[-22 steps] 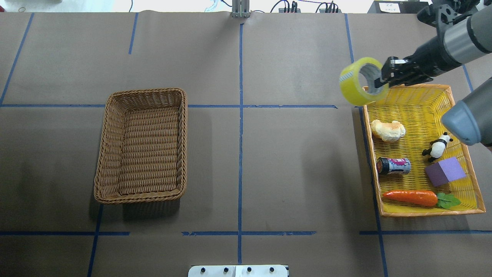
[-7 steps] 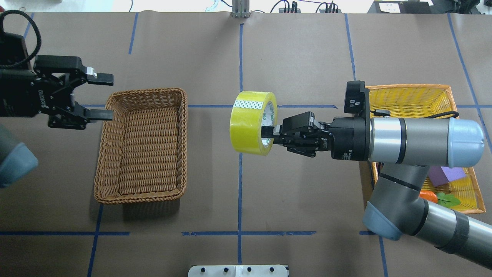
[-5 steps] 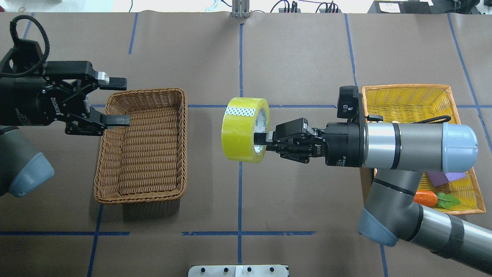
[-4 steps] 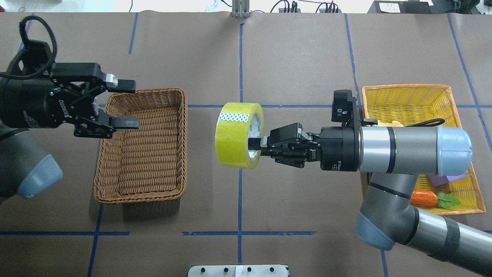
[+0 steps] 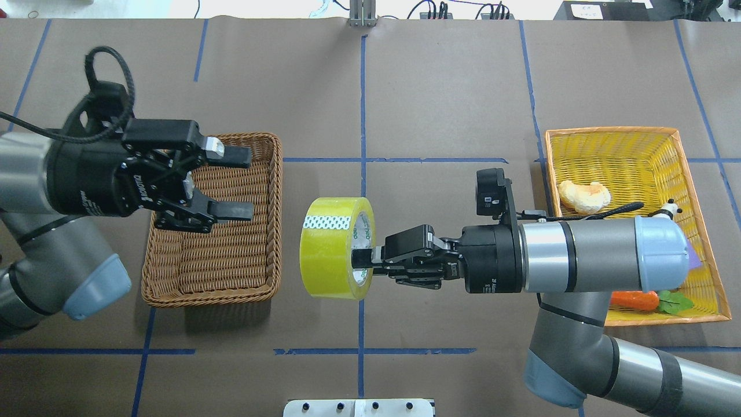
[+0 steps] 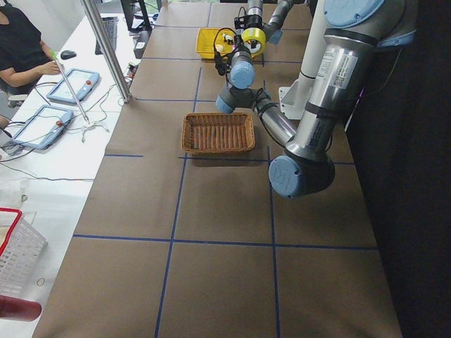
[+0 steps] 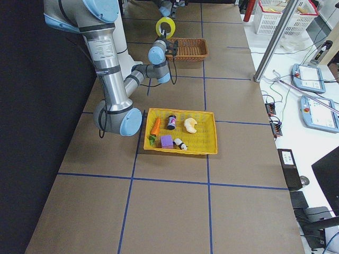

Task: Move tape to another basket

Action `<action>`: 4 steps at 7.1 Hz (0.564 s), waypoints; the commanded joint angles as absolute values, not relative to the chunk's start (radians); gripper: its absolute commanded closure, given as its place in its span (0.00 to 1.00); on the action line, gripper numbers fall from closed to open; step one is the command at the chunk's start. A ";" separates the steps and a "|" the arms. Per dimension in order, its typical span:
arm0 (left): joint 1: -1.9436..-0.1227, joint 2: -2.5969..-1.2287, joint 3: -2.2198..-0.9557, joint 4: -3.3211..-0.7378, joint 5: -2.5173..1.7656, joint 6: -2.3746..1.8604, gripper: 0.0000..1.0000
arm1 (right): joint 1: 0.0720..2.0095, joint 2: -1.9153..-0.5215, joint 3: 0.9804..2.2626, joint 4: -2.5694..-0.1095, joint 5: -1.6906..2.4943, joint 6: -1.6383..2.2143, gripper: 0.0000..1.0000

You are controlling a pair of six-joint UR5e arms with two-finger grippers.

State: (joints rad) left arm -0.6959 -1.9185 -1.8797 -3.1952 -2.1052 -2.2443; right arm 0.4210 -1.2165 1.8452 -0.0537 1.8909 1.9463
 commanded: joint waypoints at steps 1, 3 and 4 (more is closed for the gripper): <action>-0.621 -1.945 -1.878 -3.195 -2.059 -2.243 0.00 | 0.400 -1.216 1.845 -0.054 1.890 1.944 0.98; -0.600 -1.965 -1.878 -3.194 -2.030 -2.243 0.00 | 0.390 -1.216 1.844 -0.055 1.887 1.942 0.98; -0.579 -1.971 -1.878 -3.192 -2.013 -2.243 0.00 | 0.385 -1.216 1.844 -0.055 1.884 1.942 0.98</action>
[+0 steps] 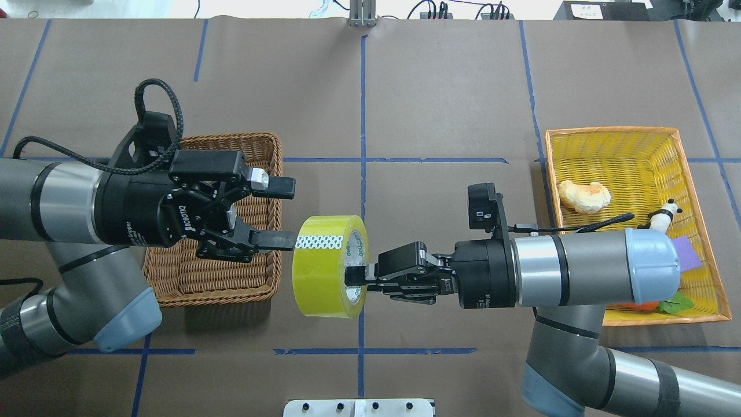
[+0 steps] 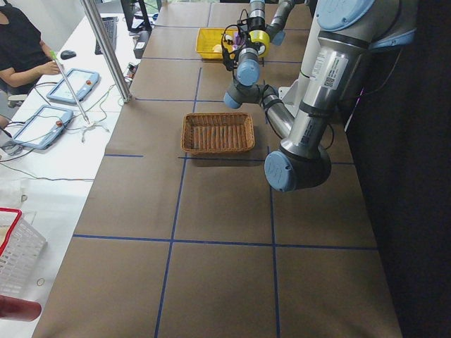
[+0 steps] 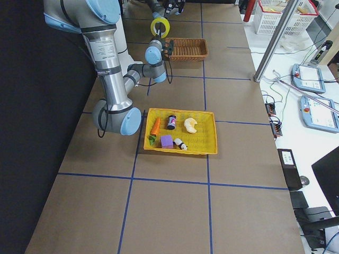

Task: Move tape to another basket

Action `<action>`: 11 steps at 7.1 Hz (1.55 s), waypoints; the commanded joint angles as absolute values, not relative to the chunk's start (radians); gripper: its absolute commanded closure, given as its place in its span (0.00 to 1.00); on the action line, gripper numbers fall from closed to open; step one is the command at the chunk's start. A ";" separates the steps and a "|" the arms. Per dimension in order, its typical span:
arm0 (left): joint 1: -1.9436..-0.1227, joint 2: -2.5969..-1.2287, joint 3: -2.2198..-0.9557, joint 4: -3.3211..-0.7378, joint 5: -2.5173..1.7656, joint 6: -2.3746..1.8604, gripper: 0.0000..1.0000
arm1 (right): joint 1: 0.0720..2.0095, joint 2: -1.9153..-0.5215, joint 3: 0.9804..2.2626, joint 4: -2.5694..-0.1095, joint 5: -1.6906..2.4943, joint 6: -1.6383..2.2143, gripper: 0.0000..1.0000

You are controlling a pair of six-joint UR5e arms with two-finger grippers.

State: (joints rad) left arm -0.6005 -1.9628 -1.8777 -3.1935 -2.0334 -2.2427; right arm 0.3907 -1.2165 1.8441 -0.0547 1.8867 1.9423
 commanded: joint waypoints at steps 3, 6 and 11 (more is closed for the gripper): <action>-0.523 -1.983 -1.876 -3.191 -1.967 -2.241 0.00 | 0.383 -1.216 1.845 -0.054 1.882 1.942 0.97; -0.522 -1.985 -1.871 -3.191 -1.967 -2.243 0.09 | 0.383 -1.218 1.842 -0.054 1.884 1.940 0.90; -0.520 -1.976 -1.867 -3.186 -1.970 -2.249 1.00 | 0.382 -1.216 1.845 -0.054 1.876 1.939 0.00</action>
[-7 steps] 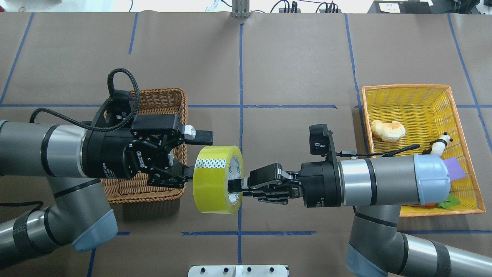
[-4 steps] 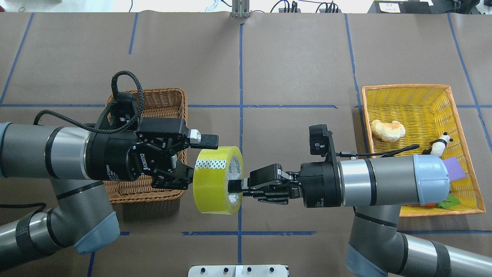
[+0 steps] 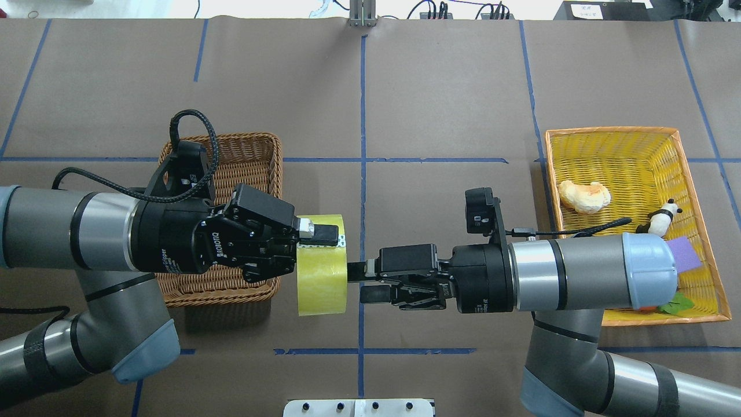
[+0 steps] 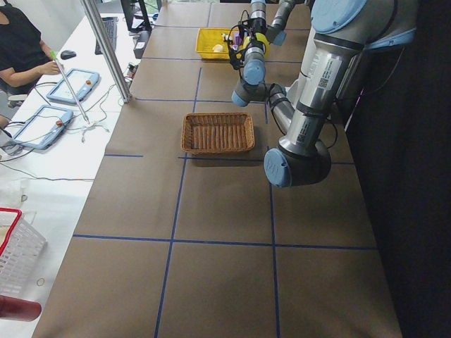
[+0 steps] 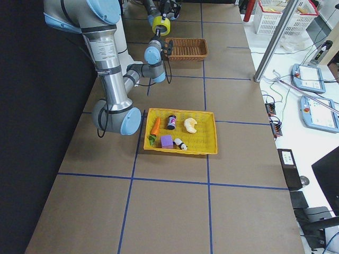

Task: Move tape to another basket

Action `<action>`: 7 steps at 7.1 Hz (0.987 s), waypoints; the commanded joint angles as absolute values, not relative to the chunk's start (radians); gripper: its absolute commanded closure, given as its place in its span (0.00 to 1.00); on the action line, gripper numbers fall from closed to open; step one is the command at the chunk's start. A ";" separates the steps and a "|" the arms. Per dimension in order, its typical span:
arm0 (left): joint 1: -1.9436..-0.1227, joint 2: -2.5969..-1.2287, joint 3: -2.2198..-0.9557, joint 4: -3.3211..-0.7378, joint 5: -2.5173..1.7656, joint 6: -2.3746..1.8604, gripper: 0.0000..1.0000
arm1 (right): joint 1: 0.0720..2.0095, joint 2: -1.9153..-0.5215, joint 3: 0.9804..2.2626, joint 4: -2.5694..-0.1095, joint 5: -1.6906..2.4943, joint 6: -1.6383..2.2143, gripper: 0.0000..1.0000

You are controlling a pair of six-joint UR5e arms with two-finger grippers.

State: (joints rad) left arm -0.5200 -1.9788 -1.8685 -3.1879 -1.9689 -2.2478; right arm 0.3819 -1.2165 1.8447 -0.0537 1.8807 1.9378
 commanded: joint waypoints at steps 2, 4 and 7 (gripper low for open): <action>-0.538 -1.965 -1.868 -3.185 -1.976 -2.244 1.00 | 0.382 -1.216 1.845 -0.054 1.875 1.940 0.00; -0.653 -1.960 -1.841 -3.178 -2.082 -2.246 1.00 | 0.397 -1.224 1.845 -0.063 1.876 1.934 0.00; -0.808 -1.970 -1.786 -2.981 -2.319 -2.173 1.00 | 0.604 -1.230 1.844 -0.228 1.998 1.884 0.00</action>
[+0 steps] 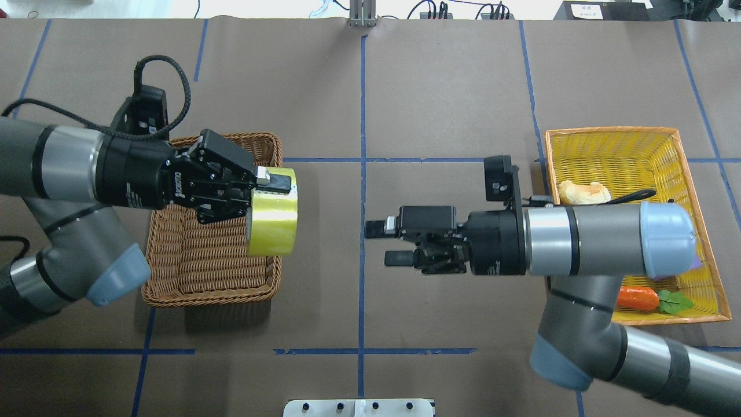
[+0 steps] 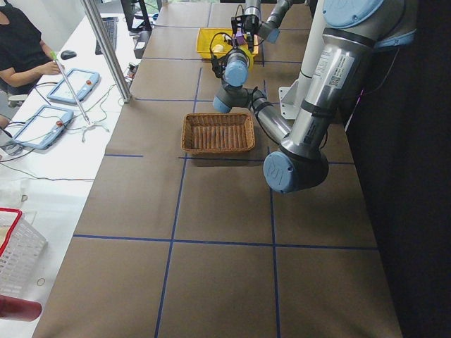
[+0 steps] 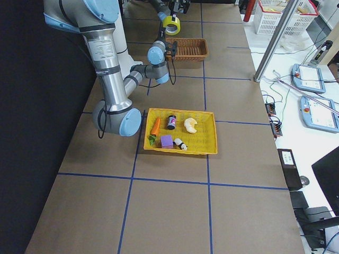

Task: Move tape to another basket

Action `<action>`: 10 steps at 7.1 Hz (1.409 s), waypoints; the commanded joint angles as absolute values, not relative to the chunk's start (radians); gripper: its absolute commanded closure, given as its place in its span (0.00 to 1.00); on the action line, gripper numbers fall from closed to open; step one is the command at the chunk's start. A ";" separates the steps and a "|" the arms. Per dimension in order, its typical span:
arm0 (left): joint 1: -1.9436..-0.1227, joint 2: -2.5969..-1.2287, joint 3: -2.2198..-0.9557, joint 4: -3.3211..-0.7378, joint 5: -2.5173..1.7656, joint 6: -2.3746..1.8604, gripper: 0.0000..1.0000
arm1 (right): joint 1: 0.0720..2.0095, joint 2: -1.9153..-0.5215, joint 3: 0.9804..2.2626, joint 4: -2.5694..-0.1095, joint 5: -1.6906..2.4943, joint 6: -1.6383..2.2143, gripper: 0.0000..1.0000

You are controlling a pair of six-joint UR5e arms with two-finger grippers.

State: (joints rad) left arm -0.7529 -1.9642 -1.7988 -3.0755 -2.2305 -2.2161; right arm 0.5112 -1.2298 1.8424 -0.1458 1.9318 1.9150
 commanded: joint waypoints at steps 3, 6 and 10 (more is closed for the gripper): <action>-0.848 -1.970 -1.784 -2.667 -2.452 -1.880 1.00 | 0.780 -1.238 1.842 -0.537 2.075 1.621 0.00; -0.859 -1.954 -1.786 -2.406 -2.461 -1.616 1.00 | 0.937 -1.297 1.848 -0.901 2.074 1.189 0.00; -0.781 -1.944 -1.787 -2.130 -2.329 -1.334 1.00 | 1.104 -1.313 1.868 -1.327 2.149 0.651 0.00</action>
